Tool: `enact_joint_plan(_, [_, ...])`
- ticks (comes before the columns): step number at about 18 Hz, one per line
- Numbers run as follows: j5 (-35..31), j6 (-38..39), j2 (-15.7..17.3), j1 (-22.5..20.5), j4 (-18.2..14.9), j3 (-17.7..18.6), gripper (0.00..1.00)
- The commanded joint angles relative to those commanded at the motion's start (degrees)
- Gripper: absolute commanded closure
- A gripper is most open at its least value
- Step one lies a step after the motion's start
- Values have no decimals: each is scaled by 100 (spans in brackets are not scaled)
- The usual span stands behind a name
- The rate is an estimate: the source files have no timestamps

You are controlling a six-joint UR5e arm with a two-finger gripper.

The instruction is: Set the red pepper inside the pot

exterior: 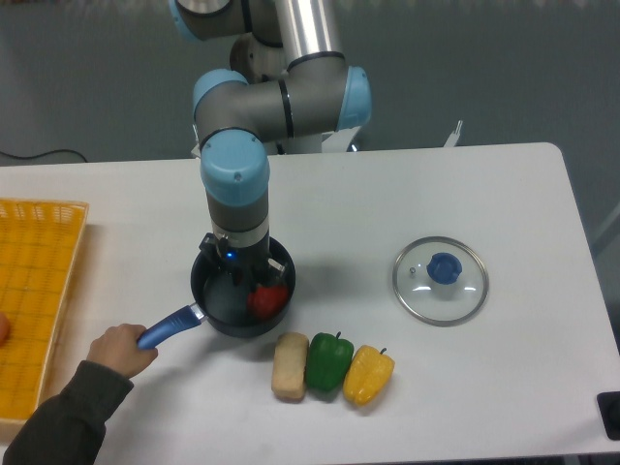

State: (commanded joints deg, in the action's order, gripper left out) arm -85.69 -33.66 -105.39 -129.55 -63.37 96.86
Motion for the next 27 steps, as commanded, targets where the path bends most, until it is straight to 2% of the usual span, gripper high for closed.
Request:
enact_joint_plan(3, [-157, -26, 114, -70, -35, 0, 32])
enact_joint_plan(5, [-298, -175, 167, -114, -114, -9, 15])
enact_joint_plan(6, [-351, -332, 220, -201, -184, -35, 1])
enact_joint_plan(10, [-369, -869, 396, -570, -369, -61, 0])
enact_joint_plan(18, [-360, -2327, 422, -1405, -334, -79, 0])
enact_joint_plan(22, [-351, -2978, 326, -1722, -299, -228, 0])
enact_joint_plan(25, [-360, -3208, 80, -1968, -316, -430, 0])
enact_joint_plan(27, [-360, -3566, 36, -2126, -299, -422, 0])
